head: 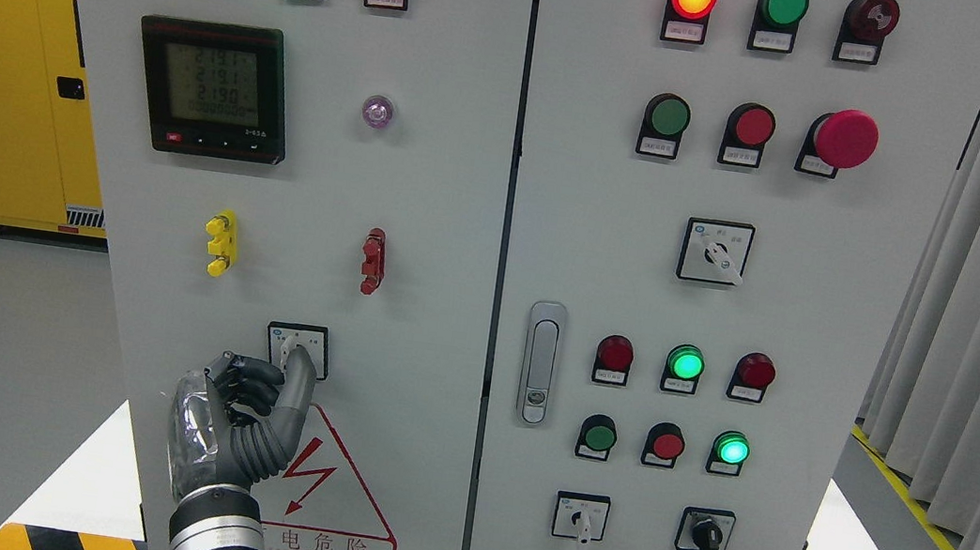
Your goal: Turn on light switch 1
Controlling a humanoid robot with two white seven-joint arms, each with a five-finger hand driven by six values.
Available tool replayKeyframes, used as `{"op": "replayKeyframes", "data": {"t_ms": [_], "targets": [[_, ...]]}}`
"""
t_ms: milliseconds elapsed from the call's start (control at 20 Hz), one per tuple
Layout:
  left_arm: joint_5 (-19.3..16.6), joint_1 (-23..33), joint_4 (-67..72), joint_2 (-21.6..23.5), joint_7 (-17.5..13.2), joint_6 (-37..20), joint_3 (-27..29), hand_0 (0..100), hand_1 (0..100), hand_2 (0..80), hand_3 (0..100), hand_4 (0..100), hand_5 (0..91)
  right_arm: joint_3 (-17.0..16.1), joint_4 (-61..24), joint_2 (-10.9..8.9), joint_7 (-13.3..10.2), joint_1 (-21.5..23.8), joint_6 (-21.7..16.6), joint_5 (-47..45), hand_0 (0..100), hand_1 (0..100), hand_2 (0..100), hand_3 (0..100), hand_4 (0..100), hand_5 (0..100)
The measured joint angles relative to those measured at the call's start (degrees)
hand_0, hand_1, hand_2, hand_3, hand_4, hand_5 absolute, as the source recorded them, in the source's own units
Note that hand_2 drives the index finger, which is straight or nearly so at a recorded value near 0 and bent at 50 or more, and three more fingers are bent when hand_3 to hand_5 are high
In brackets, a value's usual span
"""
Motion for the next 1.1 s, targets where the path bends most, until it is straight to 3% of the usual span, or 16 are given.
{"op": "replayKeyframes", "data": {"t_ms": [1100], "targets": [[0.15,-0.01,0.08,0.0,-0.58,0.03,-0.01,74,52,66.3,86,83,76.1,0.0,0.0,0.0,0.09,0.0,0.0,0.0,0,50,4,0,0,0]]}}
